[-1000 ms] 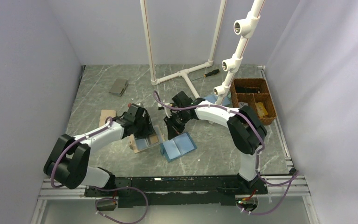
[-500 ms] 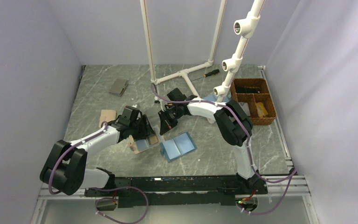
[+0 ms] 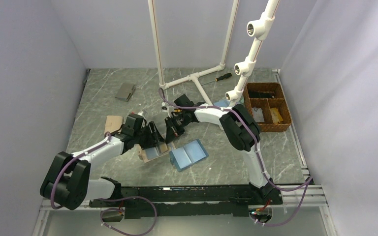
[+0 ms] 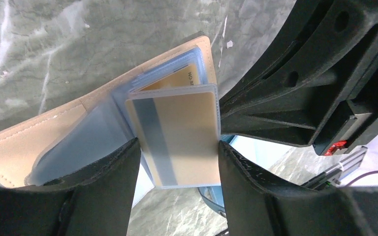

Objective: Take the credit cards out of the card holder
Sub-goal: Remove the credit card from the card holder.

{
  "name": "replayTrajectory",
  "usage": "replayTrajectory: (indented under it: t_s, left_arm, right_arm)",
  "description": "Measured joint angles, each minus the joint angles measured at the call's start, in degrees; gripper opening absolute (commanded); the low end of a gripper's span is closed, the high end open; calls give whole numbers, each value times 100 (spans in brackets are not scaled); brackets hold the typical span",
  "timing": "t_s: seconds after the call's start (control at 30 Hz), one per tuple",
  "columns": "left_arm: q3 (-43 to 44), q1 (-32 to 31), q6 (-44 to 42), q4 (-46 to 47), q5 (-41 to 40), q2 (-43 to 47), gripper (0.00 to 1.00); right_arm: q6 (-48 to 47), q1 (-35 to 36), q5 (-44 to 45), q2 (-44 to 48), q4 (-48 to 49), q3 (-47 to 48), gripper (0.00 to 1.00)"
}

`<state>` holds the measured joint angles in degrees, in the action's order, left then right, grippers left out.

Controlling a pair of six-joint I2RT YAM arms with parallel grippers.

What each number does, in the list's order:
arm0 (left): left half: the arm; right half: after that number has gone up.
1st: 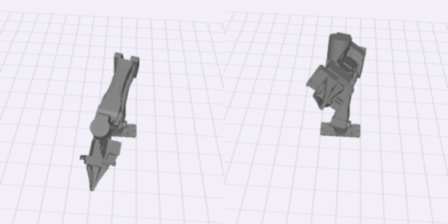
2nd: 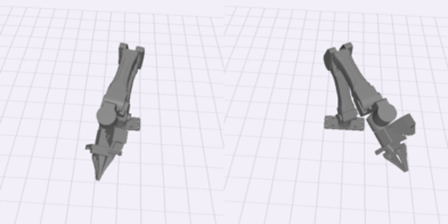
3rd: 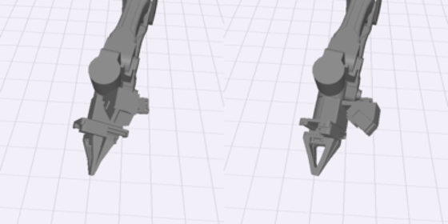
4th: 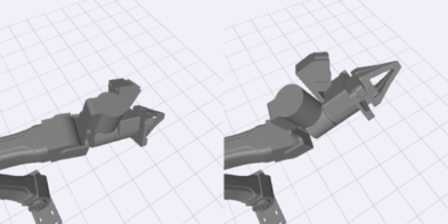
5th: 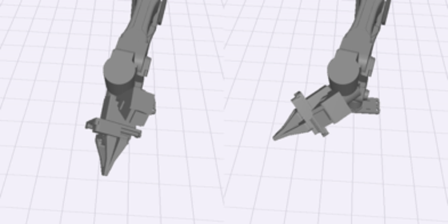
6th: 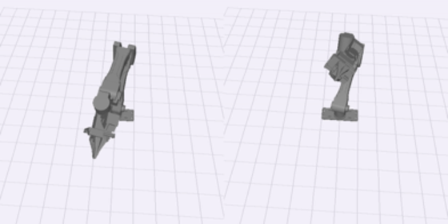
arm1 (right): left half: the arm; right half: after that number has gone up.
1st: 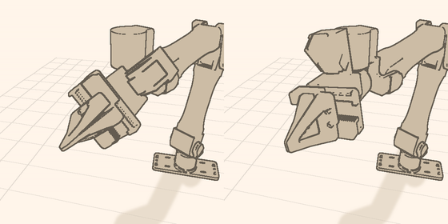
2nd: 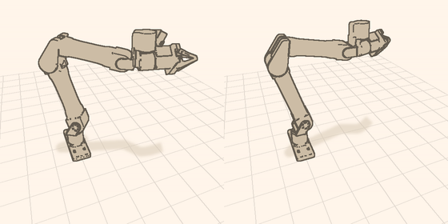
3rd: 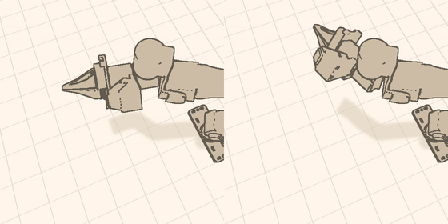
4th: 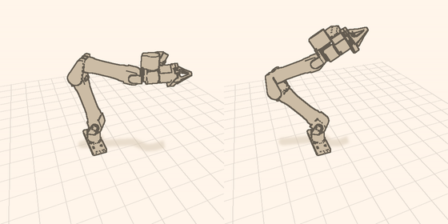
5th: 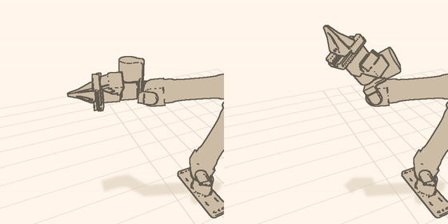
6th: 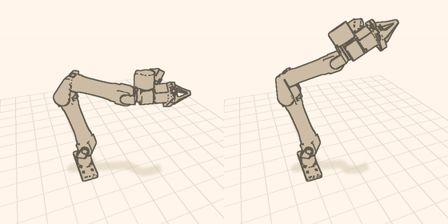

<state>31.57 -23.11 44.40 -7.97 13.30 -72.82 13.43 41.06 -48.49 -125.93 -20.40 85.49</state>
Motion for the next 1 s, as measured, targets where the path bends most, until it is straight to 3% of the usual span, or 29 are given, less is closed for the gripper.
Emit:
replayTrajectory:
  t_s: [0.2,0.33,0.7,1.0]
  left_arm:
    - [-136,66,-17,210,315,101,82]
    - [-142,76,-22,306,461,219,86]
    - [-240,105,-15,323,522,527,83]
    - [-240,107,-17,-11,461,778,72]
  right_arm:
    - [212,11,-367,0,214,7,0]
    - [337,55,-601,0,337,7,0]
    - [706,98,-1045,-39,734,-9,0]
    - [1226,181,-1475,-181,1320,-131,0]
